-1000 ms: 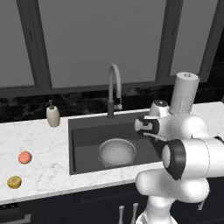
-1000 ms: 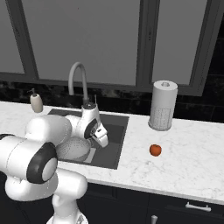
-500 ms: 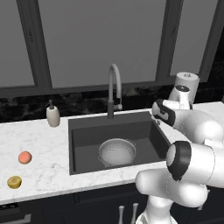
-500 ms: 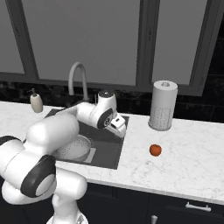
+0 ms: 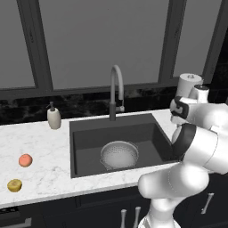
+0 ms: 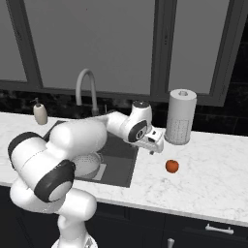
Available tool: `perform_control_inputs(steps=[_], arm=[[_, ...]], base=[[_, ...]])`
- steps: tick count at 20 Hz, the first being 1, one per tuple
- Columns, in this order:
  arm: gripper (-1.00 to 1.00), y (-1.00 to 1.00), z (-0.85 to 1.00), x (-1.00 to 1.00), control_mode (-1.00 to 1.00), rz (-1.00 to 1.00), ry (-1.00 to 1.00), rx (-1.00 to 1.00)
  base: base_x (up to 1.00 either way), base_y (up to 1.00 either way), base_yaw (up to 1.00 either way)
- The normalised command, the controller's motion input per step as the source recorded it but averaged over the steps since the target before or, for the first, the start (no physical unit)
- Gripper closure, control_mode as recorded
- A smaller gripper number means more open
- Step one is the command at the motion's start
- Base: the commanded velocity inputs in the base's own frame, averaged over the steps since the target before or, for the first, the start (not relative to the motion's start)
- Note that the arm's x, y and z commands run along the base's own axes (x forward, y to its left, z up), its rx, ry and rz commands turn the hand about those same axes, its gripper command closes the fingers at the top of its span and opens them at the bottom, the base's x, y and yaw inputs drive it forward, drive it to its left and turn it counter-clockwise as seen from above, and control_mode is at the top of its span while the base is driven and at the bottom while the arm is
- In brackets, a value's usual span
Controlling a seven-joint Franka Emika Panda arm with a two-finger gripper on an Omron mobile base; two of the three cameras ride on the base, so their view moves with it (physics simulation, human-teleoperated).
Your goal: Put the colander in the sink, put the orange, peach, kiwi in the colander, and turn on the sink faucet and pour water over the colander.
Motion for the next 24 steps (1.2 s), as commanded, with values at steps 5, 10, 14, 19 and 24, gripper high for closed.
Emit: perform_control_inputs(steps=[5,10,14,19,24], arm=[[-1.0,-0.4,-0.2,0.0,-1.0,0.15,0.05,-0.08],[-1.0,-0.28,-0.4,0.0,-1.0,0.14,0.01,-0.07],[-1.0,-0.52,-0.29,0.0,-1.0,0.12,0.0,-0.04],[-1.0,-0.55,-0.07,0.0,-1.0,0.11,0.0,-0.01],[-1.0,-0.37,-0.17,0.02,-1.0,0.11,0.0,0.0]], base=[[0.0,0.0,0.0],[0.0,0.0,0.0],[0.0,0.0,0.0],[0.0,0.0,0.0],[0.0,0.0,0.0]])
